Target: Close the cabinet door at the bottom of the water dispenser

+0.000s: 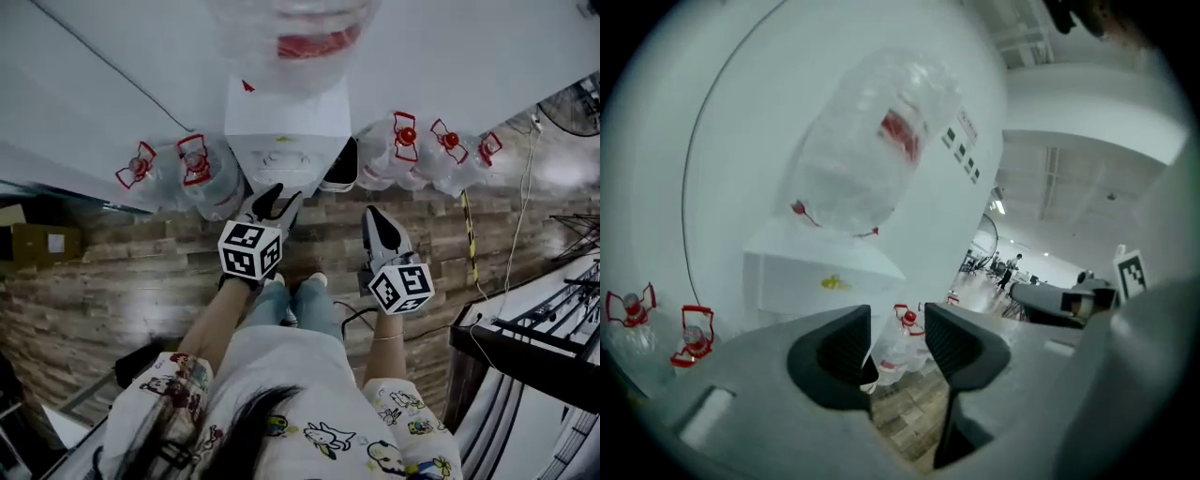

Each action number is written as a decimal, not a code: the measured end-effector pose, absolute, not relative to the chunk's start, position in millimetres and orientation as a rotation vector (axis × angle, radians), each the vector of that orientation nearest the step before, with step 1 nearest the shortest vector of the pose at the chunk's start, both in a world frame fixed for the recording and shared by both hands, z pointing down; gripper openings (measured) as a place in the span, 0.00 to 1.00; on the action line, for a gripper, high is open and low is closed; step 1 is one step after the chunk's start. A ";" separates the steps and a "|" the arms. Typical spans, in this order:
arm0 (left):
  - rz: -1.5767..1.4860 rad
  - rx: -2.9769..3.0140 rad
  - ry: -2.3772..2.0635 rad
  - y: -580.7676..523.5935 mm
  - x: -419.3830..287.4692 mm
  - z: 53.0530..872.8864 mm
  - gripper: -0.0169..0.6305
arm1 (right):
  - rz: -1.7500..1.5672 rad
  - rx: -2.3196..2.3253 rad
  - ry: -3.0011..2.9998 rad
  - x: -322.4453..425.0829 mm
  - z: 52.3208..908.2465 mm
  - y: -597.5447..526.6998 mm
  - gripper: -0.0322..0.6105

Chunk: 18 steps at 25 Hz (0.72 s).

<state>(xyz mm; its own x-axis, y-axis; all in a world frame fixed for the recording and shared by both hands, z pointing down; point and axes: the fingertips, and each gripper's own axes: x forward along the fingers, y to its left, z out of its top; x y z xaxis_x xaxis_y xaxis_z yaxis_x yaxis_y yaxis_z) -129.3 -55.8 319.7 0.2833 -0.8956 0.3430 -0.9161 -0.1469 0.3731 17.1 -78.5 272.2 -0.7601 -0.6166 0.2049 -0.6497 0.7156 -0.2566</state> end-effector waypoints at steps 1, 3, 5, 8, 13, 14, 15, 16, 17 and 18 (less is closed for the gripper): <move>0.029 2.068 -1.632 -45.3 -135.4 303.9 0.30 | 0.443 1.016 -2.831 8.0 259.1 -69.6 0.06; -0.008 2.104 -1.655 -22.3 -147.8 275.7 0.28 | 0.378 0.969 -2.871 -9.6 235.2 -51.0 0.06; -0.040 2.130 -1.684 -0.6 -159.7 251.1 0.26 | 0.317 0.922 -2.908 -25.1 213.7 -35.3 0.06; -0.080 2.149 -1.732 28.6 -173.9 221.4 0.22 | 0.237 0.866 -2.945 -41.4 186.8 -15.3 0.06; -0.105 2.173 -1.788 66.7 -185.2 192.0 0.17 | 0.149 0.817 -2.978 -55.1 156.6 9.6 0.06; -0.105 2.178 -1.802 72.9 -186.1 188.3 0.15 | 0.136 0.807 -2.982 -57.0 152.8 14.2 0.06; -0.105 2.182 -1.816 78.4 -186.8 185.5 0.13 | 0.125 0.796 -2.985 -58.4 150.3 18.6 0.06; -0.106 2.183 -1.830 83.4 -187.1 183.2 0.12 | 0.116 0.787 -2.989 -59.2 148.9 22.6 0.06; -0.109 2.183 -1.844 88.0 -187.0 181.3 0.10 | 0.110 0.778 -2.993 -59.4 148.5 26.1 0.06; -0.115 2.182 -1.857 92.2 -186.6 179.4 0.08 | 0.108 0.770 -2.997 -59.3 148.7 29.3 0.06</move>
